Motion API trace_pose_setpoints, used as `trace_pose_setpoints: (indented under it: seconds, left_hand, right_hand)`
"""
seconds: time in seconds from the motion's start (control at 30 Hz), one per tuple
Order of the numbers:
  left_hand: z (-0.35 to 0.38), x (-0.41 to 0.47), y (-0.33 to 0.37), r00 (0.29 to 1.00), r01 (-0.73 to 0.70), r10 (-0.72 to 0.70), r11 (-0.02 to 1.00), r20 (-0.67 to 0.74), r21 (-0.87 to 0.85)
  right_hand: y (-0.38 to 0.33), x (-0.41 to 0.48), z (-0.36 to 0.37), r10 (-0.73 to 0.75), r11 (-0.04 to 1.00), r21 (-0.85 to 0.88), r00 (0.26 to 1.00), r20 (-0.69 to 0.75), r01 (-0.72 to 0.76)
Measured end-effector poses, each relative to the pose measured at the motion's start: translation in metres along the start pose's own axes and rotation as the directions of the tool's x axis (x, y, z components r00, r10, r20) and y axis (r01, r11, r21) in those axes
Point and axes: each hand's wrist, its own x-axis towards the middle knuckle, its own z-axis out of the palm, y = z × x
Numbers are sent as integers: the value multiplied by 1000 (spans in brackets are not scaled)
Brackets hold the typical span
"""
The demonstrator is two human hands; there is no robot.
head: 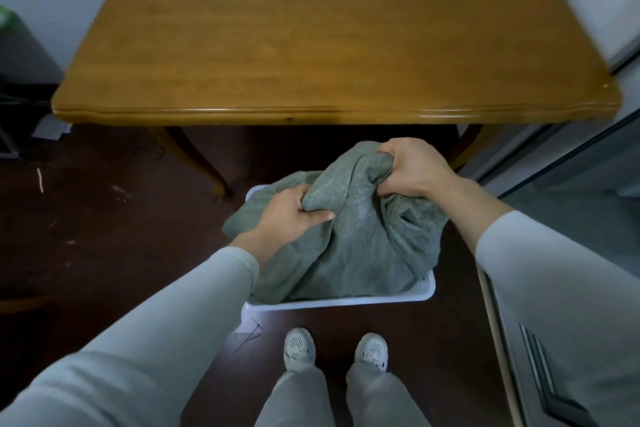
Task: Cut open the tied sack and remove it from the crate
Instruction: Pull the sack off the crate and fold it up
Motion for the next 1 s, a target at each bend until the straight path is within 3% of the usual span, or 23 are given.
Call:
trace_pose_setpoints:
  seconds: [0.2,0.4,0.6,1.0]
  left_hand:
    - [-9,-7,12,992,-40,44,999,-116,36]
    - [-7,-20,23,986,61,-12,957,-168,285]
    - [-7,-24,30,985,103,-58,954,-164,280]
    - [-31,-19,58,976,2,50,972,-214,236]
  right_hand:
    - [-12,-8,-27,2,999,43,997,-71,1]
    - [-16,-12,-47,19,998,61,991,-133,-11]
    - [-21,-22,-71,57,993,116,980,-189,-35]
    - [-39,-46,-106,138,942,331,963,-231,-55]
